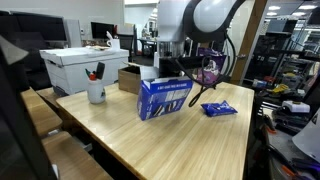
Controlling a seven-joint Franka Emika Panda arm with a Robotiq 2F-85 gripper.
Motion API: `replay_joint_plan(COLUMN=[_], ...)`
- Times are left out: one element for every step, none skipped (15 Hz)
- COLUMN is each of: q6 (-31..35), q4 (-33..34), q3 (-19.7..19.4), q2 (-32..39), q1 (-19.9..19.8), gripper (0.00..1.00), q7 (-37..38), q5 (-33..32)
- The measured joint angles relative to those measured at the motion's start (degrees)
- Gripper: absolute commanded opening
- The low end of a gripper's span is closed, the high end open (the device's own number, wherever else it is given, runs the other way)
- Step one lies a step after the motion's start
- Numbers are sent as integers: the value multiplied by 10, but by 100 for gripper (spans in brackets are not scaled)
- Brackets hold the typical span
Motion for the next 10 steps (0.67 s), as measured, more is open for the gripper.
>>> replay_joint_plan(q6=[-1,-1,-2,-4,-10,-15,-22,-35,-65,-73], q4=[1,1,1,2,4,6,7,10,17,19], q3=[0,0,0,0,0,2,4,7,12,12], q2=[-2,-2,-3,-3,-5,-7,-10,-15,-25,-28], q1=[0,0,0,0,0,0,1,1,4,5], gripper=[23,21,18,14,10,7,7,6,8,7], q7=[0,0,0,-1,-1,-1,-1,-1,-1,-1], q5=[0,0,0,0,0,0,0,0,0,0])
